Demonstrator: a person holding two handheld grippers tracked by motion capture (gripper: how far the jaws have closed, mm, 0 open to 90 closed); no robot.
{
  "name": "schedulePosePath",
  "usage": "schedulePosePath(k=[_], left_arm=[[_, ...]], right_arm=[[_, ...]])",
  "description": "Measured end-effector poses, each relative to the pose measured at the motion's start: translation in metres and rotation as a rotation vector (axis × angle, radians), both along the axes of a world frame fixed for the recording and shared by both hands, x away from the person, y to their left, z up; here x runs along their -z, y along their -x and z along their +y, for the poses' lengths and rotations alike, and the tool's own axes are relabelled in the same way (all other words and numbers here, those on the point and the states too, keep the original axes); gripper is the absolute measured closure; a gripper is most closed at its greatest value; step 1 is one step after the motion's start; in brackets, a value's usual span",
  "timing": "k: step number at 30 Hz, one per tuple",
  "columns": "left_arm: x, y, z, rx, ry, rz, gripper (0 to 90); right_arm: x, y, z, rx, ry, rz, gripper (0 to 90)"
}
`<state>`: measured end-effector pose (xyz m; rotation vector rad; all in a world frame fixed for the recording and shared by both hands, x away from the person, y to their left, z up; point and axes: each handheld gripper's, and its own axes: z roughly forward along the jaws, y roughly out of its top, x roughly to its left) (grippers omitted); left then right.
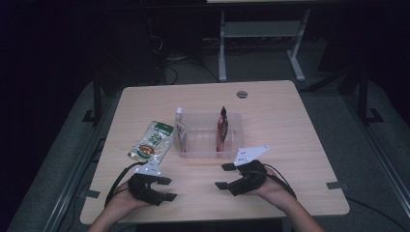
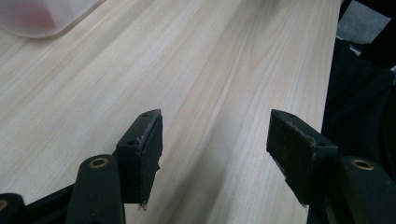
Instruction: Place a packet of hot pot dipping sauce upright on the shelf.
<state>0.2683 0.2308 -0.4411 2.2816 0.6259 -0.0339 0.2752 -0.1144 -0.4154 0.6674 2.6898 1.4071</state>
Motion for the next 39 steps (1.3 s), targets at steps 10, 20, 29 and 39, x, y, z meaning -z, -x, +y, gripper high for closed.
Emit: schedulePosePath(k=[10,20,29,39], left_arm=[[-0.008,-0.002,0.007,-0.054,-0.026,-0.006,36.3],[-0.032,-0.014,0.018,-0.116,-0.022,-0.048,47.0],[-0.044,-0.039,0.032,-0.187,-0.027,-0.065,81.9],[-0.042,-0.079,0.049,-0.346,-0.076,-0.094,89.6]], right_arm=[[0.019,0.008,-0.034,0.079,0.020,0.022,27.7],[0.024,0.006,-0.049,0.137,0.030,0.008,26.3],[0.027,0.004,-0.048,0.132,0.031,0.020,26.3],[0.027,0.003,-0.047,0.131,0.031,0.022,26.4]])
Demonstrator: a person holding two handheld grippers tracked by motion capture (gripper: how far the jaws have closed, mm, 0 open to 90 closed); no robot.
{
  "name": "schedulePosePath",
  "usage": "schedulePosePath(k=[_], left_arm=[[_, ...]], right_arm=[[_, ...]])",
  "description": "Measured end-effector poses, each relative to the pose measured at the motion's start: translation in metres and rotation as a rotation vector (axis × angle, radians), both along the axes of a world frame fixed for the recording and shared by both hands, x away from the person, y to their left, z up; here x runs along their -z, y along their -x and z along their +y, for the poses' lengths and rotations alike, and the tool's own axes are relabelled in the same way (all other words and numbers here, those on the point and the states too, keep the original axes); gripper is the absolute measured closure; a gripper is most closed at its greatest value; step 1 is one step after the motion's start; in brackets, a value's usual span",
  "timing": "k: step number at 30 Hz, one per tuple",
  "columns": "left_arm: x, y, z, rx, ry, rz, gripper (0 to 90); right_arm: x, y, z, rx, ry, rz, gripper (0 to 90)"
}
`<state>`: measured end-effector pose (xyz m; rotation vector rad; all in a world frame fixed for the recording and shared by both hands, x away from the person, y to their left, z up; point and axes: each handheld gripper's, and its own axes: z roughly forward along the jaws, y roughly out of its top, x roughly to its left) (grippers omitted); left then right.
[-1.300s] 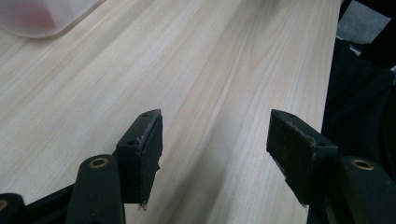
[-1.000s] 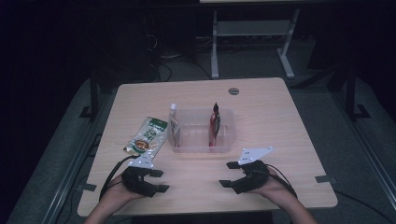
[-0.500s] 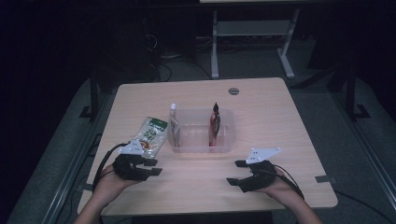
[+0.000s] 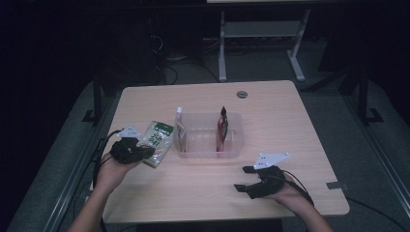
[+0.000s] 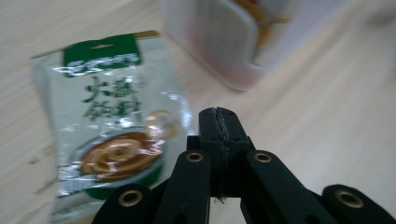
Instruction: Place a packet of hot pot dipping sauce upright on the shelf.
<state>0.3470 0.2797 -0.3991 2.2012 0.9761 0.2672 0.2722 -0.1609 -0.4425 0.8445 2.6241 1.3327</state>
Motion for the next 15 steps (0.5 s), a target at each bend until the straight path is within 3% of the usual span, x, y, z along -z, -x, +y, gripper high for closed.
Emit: schedulePosePath(k=[6,9,11,13,14,15], left_arm=[[0.017,-0.024,-0.003,-0.052,-0.043,0.025,89.6],[0.030,-0.035,-0.005,-0.064,-0.042,0.045,89.6],[0.041,-0.039,-0.005,-0.087,-0.038,0.059,89.6],[0.049,-0.042,-0.003,-0.085,-0.062,0.078,89.7],[0.050,-0.042,-0.001,-0.092,-0.040,0.078,89.7],[0.049,-0.042,-0.001,-0.099,-0.047,0.076,89.7]], right_arm=[[0.000,0.000,0.000,0.000,0.001,0.001,26.4],[0.000,0.000,-0.001,-0.002,0.001,0.002,26.4],[0.000,0.000,-0.001,-0.005,0.001,0.005,26.4],[0.000,0.000,0.000,-0.015,0.000,0.003,26.4],[0.000,0.000,0.001,-0.019,0.003,0.005,26.4],[-0.001,0.001,0.001,-0.021,0.003,0.005,26.4]])
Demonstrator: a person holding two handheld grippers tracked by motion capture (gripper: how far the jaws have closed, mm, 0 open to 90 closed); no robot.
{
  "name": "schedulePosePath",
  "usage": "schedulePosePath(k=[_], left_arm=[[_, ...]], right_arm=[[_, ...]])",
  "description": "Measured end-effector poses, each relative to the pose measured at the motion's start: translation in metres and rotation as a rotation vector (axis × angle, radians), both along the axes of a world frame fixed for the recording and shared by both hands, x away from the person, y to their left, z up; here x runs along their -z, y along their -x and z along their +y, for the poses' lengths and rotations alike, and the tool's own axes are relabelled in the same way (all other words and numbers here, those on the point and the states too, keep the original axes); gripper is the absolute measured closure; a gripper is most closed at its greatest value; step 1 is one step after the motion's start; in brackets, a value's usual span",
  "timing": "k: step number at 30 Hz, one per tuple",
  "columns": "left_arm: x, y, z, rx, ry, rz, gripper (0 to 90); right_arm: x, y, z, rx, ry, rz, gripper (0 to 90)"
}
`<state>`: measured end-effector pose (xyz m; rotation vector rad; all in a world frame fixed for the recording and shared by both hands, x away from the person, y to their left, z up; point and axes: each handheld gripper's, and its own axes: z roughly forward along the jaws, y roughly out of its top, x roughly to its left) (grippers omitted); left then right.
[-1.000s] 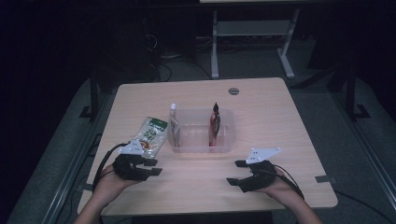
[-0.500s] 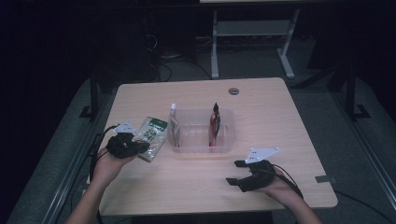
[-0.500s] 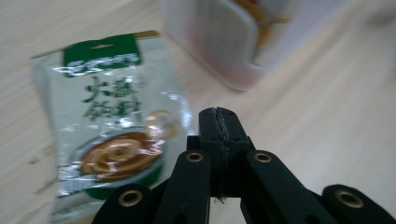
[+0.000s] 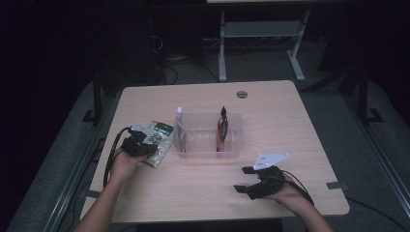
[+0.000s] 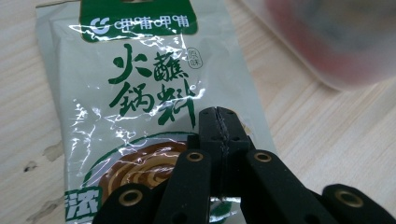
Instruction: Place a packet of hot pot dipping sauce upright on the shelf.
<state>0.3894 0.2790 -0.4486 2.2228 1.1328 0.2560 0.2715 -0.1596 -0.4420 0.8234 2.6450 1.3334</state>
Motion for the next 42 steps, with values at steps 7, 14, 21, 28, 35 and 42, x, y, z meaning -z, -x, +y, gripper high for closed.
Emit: schedulePosePath(k=[7,14,21,28,35,42], left_arm=[[-0.003,0.001,0.014,-0.034,-0.065,-0.019,89.8],[-0.006,0.003,0.034,-0.070,-0.033,-0.037,88.3],[-0.008,0.000,0.047,-0.129,0.001,-0.062,54.2],[0.005,-0.004,0.029,-0.096,-0.053,-0.035,28.2],[0.011,-0.004,0.027,-0.106,-0.027,-0.010,18.8],[0.009,-0.001,0.021,-0.110,-0.075,-0.020,22.6]], right_arm=[[0.000,0.000,0.001,-0.004,0.001,-0.004,26.5],[0.001,0.001,0.002,-0.008,0.002,0.000,26.5],[0.001,0.000,0.003,-0.012,0.004,0.003,26.5],[0.000,0.000,0.003,-0.012,0.003,-0.005,26.5],[0.001,0.001,0.004,-0.013,0.009,-0.003,26.5],[0.001,0.001,0.004,-0.011,0.011,-0.004,26.5]])
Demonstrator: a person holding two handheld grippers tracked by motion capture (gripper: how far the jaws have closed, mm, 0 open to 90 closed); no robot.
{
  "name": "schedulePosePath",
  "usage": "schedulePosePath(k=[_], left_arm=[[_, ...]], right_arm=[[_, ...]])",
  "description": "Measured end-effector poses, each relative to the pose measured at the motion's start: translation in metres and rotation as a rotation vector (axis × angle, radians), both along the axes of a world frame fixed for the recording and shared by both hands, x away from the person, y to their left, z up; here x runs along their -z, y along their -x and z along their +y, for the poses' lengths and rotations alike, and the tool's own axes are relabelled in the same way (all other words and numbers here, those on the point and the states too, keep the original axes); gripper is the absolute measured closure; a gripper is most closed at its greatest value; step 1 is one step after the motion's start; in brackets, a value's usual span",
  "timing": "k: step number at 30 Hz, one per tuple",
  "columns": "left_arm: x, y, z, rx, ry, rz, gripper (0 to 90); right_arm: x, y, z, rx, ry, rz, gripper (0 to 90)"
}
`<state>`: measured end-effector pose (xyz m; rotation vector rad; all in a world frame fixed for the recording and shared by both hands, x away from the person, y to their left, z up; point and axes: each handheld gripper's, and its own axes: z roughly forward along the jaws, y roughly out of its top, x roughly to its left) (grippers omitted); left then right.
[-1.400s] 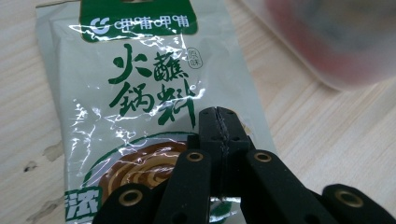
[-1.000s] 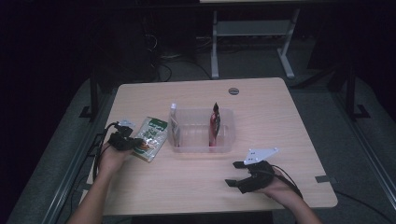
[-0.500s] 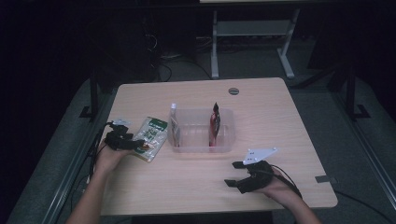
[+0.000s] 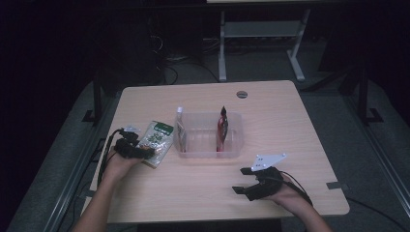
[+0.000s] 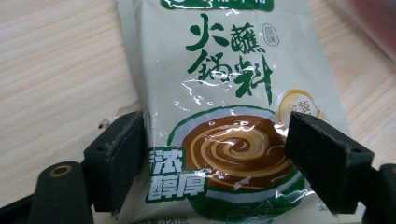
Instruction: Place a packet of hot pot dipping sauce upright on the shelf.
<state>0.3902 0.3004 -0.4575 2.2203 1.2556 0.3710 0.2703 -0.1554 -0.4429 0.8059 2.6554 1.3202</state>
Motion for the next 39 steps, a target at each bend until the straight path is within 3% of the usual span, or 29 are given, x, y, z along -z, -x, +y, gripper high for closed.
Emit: schedulePosePath(k=[8,14,19,22,26,39], left_arm=[[-0.002,0.003,0.005,-0.009,-0.027,-0.045,56.4],[-0.001,0.002,0.008,-0.014,-0.004,-0.045,81.5],[-0.002,0.002,0.011,0.005,0.020,-0.047,87.0],[-0.002,0.001,0.016,-0.010,0.104,-0.032,88.8],[-0.005,0.000,0.026,0.001,0.168,-0.017,89.7],[-0.030,0.014,0.053,0.001,0.249,-0.056,90.0]], right_arm=[[0.001,0.001,0.002,-0.005,0.005,0.005,26.6],[0.001,0.002,0.003,-0.009,0.004,0.000,26.7],[0.002,0.000,0.003,-0.007,0.009,0.007,26.8],[0.001,0.001,0.002,-0.006,0.011,0.002,26.8],[0.001,0.001,0.002,-0.002,0.005,-0.003,26.8],[0.001,0.000,0.000,0.000,0.005,-0.007,26.8]])
